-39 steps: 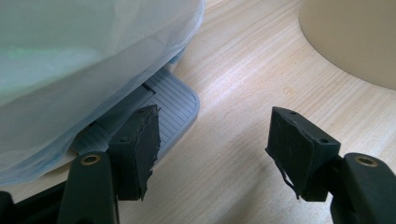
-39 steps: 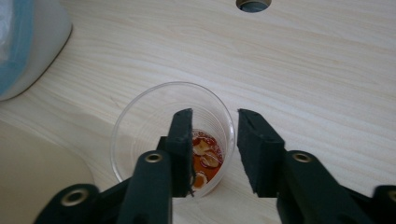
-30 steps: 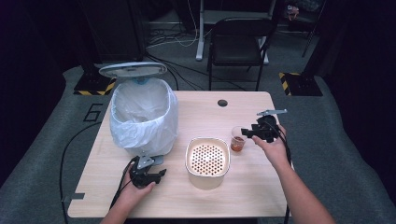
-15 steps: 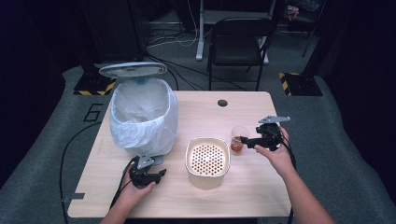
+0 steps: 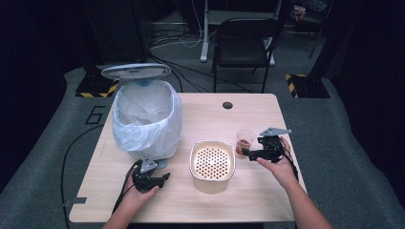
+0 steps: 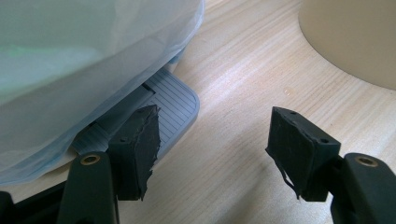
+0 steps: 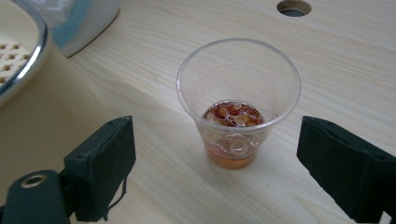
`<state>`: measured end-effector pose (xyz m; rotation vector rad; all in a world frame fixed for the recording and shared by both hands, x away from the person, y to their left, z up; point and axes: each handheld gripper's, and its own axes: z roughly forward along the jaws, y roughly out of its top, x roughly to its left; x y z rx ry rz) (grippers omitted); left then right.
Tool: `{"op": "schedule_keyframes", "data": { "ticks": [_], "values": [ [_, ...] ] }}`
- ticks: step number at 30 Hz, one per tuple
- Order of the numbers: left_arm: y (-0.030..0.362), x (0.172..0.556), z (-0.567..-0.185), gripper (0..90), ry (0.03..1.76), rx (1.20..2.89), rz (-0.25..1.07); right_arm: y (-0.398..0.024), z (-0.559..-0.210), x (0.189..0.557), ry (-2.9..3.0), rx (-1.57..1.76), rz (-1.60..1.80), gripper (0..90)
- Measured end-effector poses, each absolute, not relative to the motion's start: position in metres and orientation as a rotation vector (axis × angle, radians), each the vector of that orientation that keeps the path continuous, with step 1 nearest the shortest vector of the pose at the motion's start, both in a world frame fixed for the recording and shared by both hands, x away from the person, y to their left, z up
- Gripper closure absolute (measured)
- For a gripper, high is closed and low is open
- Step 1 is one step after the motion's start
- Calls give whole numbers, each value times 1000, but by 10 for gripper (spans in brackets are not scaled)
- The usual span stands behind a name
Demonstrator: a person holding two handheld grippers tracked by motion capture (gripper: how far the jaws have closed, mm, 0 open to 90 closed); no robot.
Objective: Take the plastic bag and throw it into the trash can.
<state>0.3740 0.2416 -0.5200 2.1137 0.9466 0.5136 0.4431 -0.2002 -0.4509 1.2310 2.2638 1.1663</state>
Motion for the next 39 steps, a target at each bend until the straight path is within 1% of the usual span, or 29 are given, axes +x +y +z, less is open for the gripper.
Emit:
{"op": "schedule_keyframes", "data": {
  "ticks": [10,17,23,24,26,28,29,30,33,39],
  "values": [
    [242,374,-520,341,949,2117,509,-191,-468,460,2256,1260,1093,141],
    [242,374,-520,341,947,2118,511,-187,-475,469,2237,1275,1103,164],
    [242,374,-520,340,948,2119,510,-185,-479,473,2228,1270,1107,210],
    [240,373,-520,341,975,2101,487,-185,-480,474,2229,1264,1101,219],
    [242,374,-519,341,947,2121,510,-184,-481,475,2227,1269,1102,223],
    [242,374,-519,341,947,2122,511,-183,-482,476,2223,1259,1102,236],
    [240,373,-520,341,976,2102,486,-183,-482,476,2219,1250,1102,243],
    [242,374,-519,341,946,2122,510,-183,-483,477,2220,1245,1106,251],
    [241,373,-520,341,963,2107,501,-183,-483,478,2220,1239,1113,276],
    [241,374,-520,341,949,2116,513,-181,-485,480,2227,1226,1115,292]
  ]
}}
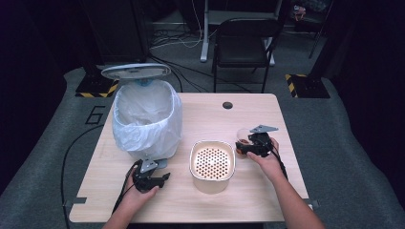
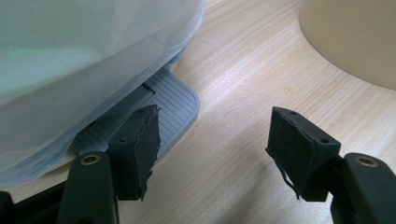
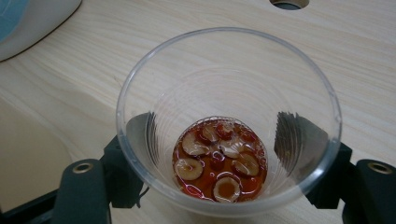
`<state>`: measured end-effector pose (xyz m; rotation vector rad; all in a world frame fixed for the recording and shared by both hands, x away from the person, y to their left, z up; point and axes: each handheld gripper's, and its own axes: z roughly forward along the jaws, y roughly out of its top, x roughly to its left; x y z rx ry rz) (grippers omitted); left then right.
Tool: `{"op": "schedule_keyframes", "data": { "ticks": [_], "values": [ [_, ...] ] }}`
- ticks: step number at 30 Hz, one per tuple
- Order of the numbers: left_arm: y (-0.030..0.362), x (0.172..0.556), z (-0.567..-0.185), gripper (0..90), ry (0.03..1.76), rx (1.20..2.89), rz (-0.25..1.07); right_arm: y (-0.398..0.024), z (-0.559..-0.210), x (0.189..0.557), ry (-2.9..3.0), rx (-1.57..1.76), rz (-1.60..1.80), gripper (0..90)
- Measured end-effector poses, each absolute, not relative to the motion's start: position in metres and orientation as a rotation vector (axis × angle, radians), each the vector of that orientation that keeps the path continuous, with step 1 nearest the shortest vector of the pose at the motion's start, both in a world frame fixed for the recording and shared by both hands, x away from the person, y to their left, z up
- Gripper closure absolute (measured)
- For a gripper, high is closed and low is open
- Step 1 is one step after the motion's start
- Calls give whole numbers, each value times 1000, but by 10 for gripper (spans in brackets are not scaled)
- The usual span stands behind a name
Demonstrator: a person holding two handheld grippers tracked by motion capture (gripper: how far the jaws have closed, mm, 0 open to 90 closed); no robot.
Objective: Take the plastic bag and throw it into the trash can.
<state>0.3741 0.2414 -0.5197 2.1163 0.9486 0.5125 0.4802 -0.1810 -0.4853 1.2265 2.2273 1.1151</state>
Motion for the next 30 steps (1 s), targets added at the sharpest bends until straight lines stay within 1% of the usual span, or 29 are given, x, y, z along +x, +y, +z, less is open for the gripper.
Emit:
{"op": "schedule_keyframes", "data": {
  "ticks": [5,9,13,17,18,21,22,23,30],
  "values": [
    [242,374,-519,341,948,2121,511,-180,-486,481,2234,1217,1123,333],
    [241,373,-520,341,970,2106,493,-181,-484,480,2246,1201,1109,388],
    [242,374,-520,341,950,2119,510,-179,-480,479,2290,1161,1071,419],
    [242,374,-519,341,948,2120,510,-178,-478,478,2302,1151,1073,438],
    [240,373,-521,341,973,2099,491,-177,-477,478,2306,1140,1075,443],
    [242,374,-519,341,945,2123,510,-176,-474,476,2313,1136,1079,460],
    [240,373,-520,341,978,2100,488,-176,-473,476,2315,1126,1081,464],
    [242,374,-520,341,948,2116,517,-176,-471,475,2318,1119,1081,470],
    [242,374,-520,341,944,2118,515,-176,-457,471,2330,1067,1093,499]
  ]
}}
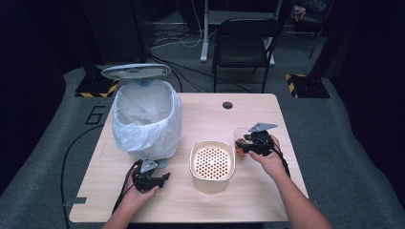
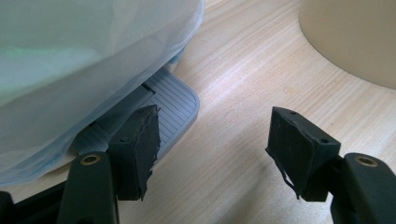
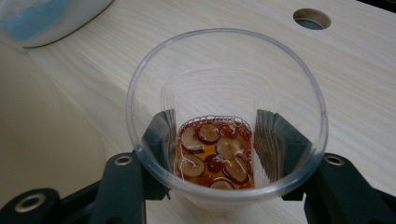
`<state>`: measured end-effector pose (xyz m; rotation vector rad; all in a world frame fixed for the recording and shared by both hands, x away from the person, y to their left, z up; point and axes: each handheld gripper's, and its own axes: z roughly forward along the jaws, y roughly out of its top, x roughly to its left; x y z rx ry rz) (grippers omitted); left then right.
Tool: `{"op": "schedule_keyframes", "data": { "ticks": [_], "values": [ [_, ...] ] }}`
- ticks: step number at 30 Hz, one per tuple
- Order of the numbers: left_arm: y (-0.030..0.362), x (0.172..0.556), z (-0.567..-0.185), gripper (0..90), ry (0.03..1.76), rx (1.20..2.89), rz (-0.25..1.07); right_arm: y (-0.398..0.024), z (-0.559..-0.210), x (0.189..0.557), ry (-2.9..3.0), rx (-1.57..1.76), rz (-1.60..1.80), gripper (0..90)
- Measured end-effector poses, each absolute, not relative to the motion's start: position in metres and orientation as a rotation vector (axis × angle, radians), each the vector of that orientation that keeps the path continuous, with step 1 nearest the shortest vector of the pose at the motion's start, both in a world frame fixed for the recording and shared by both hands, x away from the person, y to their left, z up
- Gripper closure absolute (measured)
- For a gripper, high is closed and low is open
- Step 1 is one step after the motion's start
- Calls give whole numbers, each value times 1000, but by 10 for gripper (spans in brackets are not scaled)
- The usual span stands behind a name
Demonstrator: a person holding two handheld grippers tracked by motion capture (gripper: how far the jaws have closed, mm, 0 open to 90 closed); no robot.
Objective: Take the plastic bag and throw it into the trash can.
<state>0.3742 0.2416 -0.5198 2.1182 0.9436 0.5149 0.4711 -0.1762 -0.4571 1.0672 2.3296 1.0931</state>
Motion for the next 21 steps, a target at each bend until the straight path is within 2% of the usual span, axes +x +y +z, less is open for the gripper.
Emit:
{"op": "schedule_keyframes", "data": {
  "ticks": [21],
  "values": [
    [242,374,-520,341,945,2118,514,-177,-411,466,2333,978,1126,514]
  ]
}}
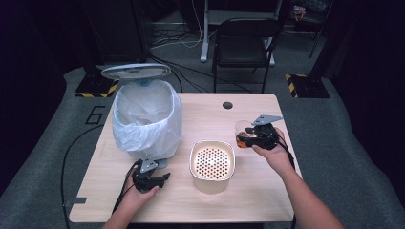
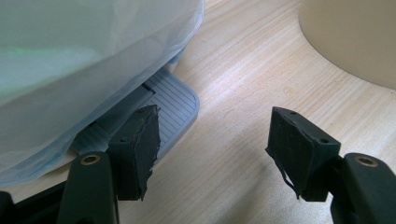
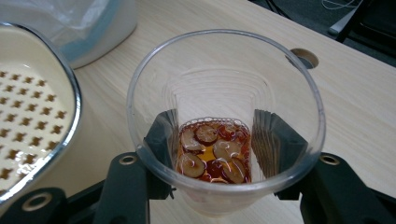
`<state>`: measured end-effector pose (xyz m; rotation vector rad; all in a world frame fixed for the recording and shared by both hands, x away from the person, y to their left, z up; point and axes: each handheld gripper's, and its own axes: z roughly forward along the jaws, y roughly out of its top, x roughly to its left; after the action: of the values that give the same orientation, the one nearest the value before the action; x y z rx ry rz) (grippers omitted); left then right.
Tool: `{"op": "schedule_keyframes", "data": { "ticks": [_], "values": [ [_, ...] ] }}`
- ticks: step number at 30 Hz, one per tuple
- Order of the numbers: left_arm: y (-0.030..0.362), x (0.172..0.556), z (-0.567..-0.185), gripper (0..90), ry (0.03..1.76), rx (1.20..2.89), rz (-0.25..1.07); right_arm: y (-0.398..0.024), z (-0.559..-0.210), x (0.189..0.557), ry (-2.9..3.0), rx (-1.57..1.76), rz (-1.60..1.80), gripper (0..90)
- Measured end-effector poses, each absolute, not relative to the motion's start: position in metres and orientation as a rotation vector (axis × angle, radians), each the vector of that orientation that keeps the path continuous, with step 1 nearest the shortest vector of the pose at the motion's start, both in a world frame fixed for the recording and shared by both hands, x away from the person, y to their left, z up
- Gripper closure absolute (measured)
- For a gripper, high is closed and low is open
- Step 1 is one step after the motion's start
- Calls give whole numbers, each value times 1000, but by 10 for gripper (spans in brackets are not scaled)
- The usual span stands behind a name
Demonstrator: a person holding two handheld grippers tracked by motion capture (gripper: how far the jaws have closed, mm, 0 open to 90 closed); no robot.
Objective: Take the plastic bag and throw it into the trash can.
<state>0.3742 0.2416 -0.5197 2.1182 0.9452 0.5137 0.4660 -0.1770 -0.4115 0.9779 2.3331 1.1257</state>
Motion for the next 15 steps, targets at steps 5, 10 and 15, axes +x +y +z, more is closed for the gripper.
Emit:
{"op": "schedule_keyframes", "data": {
  "ticks": [5,10,15],
  "values": [
    [241,374,-520,341,946,2118,514,-172,-397,466,2332,935,1146,514],
    [242,374,-520,341,945,2119,514,-165,-384,467,2341,882,1147,515],
    [241,374,-520,341,945,2118,514,-157,-372,468,2341,837,1174,515]
  ]
}}
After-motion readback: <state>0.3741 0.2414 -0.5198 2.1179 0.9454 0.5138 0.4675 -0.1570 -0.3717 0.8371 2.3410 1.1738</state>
